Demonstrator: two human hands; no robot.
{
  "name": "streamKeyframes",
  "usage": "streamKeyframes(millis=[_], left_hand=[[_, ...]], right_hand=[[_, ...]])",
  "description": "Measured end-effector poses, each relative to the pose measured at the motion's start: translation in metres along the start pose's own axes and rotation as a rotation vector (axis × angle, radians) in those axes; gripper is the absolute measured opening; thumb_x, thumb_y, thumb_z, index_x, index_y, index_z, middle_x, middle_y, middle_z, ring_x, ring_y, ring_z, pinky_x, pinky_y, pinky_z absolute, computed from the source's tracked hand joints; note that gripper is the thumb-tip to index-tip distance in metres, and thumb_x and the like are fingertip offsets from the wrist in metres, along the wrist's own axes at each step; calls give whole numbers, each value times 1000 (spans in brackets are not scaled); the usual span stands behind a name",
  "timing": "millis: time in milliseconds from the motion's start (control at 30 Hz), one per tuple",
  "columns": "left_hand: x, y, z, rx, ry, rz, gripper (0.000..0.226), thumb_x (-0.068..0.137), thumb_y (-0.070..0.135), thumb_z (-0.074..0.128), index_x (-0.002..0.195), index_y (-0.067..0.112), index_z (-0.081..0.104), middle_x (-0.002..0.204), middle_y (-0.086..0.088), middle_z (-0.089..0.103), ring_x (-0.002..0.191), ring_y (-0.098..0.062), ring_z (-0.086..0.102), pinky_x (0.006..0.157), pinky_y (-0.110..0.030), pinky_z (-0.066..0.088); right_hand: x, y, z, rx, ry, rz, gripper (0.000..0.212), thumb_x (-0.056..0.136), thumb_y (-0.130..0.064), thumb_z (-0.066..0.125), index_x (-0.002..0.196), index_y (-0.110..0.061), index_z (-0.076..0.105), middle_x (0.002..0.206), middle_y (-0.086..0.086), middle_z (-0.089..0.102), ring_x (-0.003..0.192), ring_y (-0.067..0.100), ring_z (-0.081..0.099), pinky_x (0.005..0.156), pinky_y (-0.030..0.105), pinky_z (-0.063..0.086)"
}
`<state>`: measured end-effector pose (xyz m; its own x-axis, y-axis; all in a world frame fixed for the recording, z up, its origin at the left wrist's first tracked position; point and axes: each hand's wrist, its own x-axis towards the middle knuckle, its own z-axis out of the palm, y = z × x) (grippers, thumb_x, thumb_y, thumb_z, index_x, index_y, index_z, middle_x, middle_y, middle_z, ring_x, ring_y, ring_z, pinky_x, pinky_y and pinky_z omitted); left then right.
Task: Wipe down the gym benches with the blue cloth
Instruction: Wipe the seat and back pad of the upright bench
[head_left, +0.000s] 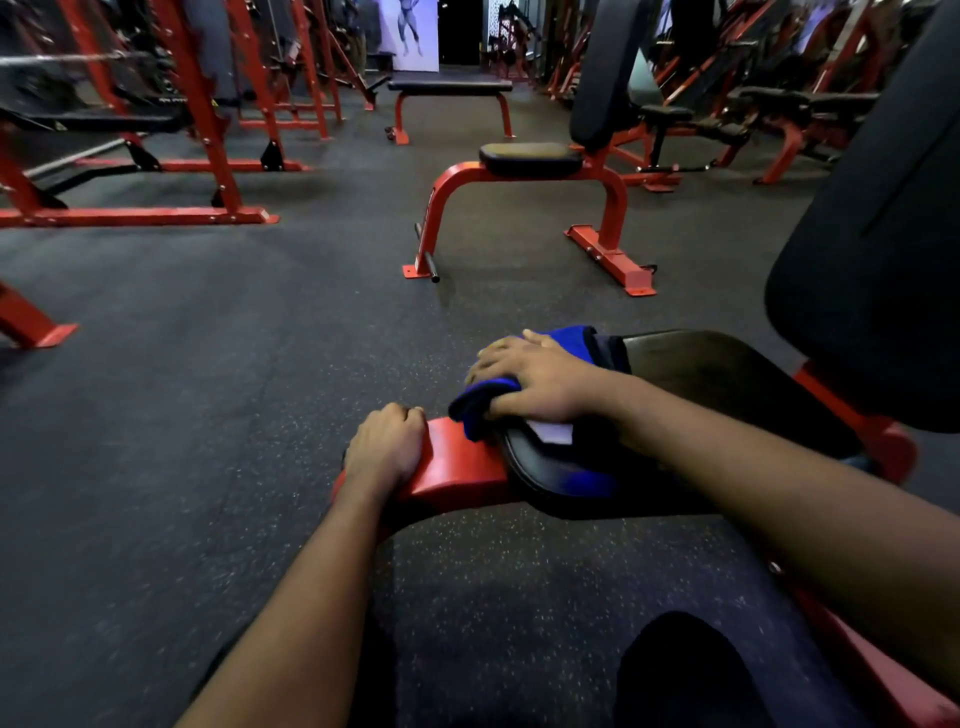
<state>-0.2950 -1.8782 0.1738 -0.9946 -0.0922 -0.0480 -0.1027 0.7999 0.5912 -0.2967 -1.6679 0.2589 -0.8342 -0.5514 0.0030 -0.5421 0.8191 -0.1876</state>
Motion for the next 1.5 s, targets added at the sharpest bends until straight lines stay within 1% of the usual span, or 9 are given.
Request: streamKeyframes(millis=[133, 233, 367, 500, 733, 933, 1100, 1300, 1500], left_hand=[[-3, -3, -2, -34, -2, 19, 48, 94, 39, 33, 103, 6, 67, 117, -22, 63, 106, -37, 58, 86, -42, 44], [-4, -6, -4, -79, -22, 89, 49, 94, 39, 35, 91, 3, 67, 111, -27, 65, 103, -40, 59, 81, -40, 43], [-6, -3, -6, -100, -22, 124, 42, 100, 26, 40, 89, -4, 66, 110, -33, 62, 103, -43, 58, 80, -42, 42], [-6, -2, -6, -83, -22, 122, 44, 101, 27, 38, 103, -7, 66, 118, -32, 60, 111, -43, 56, 86, -41, 43], [-11, -1, -8, -50, -21, 142, 45, 101, 28, 35, 108, -5, 65, 119, -32, 60, 113, -43, 55, 91, -43, 43], [-7, -4, -6, -13, -27, 149, 47, 98, 32, 33, 104, 1, 67, 118, -27, 62, 110, -43, 55, 88, -43, 44], [-4, -4, -5, -1, -13, 149, 44, 96, 30, 33, 101, 2, 67, 115, -27, 62, 107, -43, 56, 85, -41, 43], [-3, -3, -2, -19, 2, 124, 44, 96, 30, 36, 104, 0, 66, 115, -29, 61, 105, -42, 57, 87, -42, 44], [-2, -4, 0, -15, 28, 130, 43, 97, 29, 36, 104, -1, 67, 115, -30, 62, 106, -43, 57, 87, -42, 45]], right_hand=[[28, -12, -15, 5, 11, 335, 30, 82, -49, 61, 109, -38, 68, 113, 1, 69, 115, 25, 58, 102, 43, 34], [21, -25, -9, -72, 4, 227, 33, 82, -45, 60, 110, -33, 71, 111, 2, 71, 110, 25, 61, 99, 37, 42], [-29, -54, 7, -173, -63, -37, 45, 74, -51, 50, 105, -27, 73, 119, -7, 67, 125, 11, 51, 119, 40, 14], [-78, -63, 18, -163, -19, -129, 41, 74, -51, 51, 104, -30, 72, 121, -15, 63, 130, 3, 41, 121, 46, 6], [-24, -76, 7, -31, 65, 334, 46, 85, -41, 60, 129, -29, 60, 145, -17, 47, 146, 9, 18, 118, 56, 6], [-96, -102, 38, -231, 162, 273, 46, 84, -38, 56, 129, -38, 52, 153, -22, 31, 150, 12, 11, 120, 53, 10], [-63, -90, 25, -80, 174, 429, 43, 90, -39, 52, 133, -41, 48, 158, -25, 20, 151, 13, 7, 118, 61, 7], [-17, -33, 1, 127, 227, 645, 50, 94, -39, 53, 143, -40, 42, 156, -4, 36, 146, 20, 28, 118, 49, 17], [-80, 70, -24, 112, 333, 1134, 42, 95, -38, 50, 137, -34, 48, 142, 11, 50, 136, 31, 41, 116, 51, 19]])
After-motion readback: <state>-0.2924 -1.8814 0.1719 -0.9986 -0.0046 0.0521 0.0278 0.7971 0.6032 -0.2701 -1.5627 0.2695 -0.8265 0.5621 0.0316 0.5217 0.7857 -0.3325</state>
